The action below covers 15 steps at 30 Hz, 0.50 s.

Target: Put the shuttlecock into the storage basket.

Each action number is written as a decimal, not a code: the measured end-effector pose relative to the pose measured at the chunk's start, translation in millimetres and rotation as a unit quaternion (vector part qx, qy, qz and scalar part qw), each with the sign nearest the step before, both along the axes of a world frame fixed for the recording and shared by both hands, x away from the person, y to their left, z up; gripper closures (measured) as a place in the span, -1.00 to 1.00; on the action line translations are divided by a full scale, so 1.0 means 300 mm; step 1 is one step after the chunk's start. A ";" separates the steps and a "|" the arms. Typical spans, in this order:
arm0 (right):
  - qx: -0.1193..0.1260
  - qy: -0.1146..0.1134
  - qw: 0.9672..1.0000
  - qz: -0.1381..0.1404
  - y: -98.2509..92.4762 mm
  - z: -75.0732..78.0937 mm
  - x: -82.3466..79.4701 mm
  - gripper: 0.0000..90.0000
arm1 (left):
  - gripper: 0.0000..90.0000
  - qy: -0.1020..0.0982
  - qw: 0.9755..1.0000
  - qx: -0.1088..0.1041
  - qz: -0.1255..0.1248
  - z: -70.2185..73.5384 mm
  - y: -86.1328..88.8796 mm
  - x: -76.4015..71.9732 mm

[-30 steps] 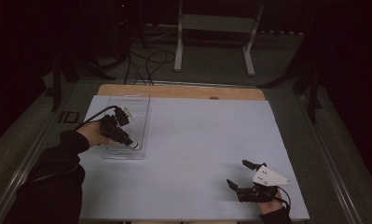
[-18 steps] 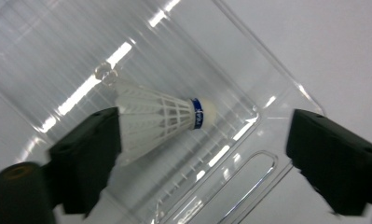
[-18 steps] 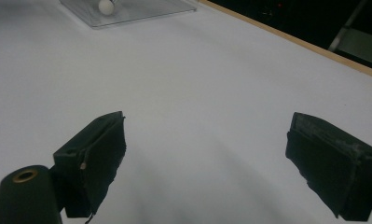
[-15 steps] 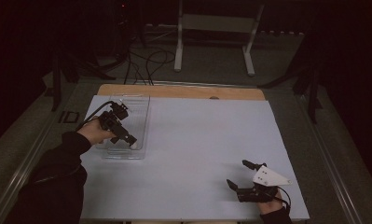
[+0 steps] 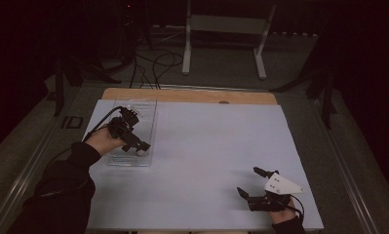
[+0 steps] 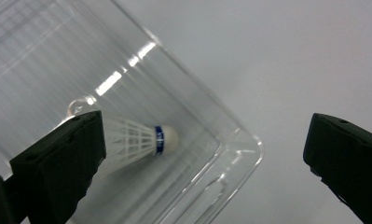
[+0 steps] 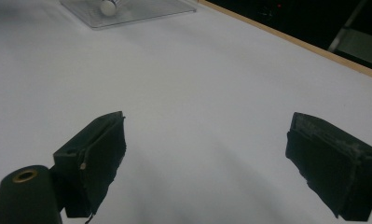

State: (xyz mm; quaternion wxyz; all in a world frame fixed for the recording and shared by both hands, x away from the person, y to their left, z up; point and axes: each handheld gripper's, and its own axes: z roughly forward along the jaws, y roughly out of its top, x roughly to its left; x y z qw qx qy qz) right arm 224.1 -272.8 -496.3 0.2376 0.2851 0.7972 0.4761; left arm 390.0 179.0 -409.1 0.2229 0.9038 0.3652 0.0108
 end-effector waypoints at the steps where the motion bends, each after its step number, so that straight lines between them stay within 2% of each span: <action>1: 0.000 0.000 1.000 0.000 0.000 0.000 0.000 -0.73 | -1.00 -0.004 1.000 -0.002 0.001 0.001 -0.005 -0.004; 2: 0.000 0.000 1.000 0.000 0.000 0.000 0.000 -0.73 | -1.00 -0.009 1.000 -0.004 0.002 0.003 -0.010 -0.009; 3: 0.000 0.000 1.000 0.000 0.000 0.000 0.000 -0.73 | -1.00 -0.001 1.000 -0.006 0.003 0.004 -0.014 -0.010; 6: 0.001 0.000 1.000 0.000 -0.001 0.000 0.001 -0.73 | -1.00 0.000 1.000 -0.018 0.004 0.004 -0.025 -0.015; 8: 0.002 -0.001 1.000 0.000 -0.002 0.000 0.001 -0.73 | -1.00 -0.018 1.000 -0.015 -0.002 0.007 -0.037 -0.025; 11: 0.003 0.000 1.000 -0.001 -0.002 0.000 0.001 -0.73 | -1.00 -0.021 0.999 -0.024 -0.005 0.011 -0.053 -0.034; 15: 0.004 0.000 1.000 -0.001 -0.002 -0.001 0.002 -0.73 | -1.00 -0.026 0.999 -0.022 -0.008 0.019 -0.072 -0.038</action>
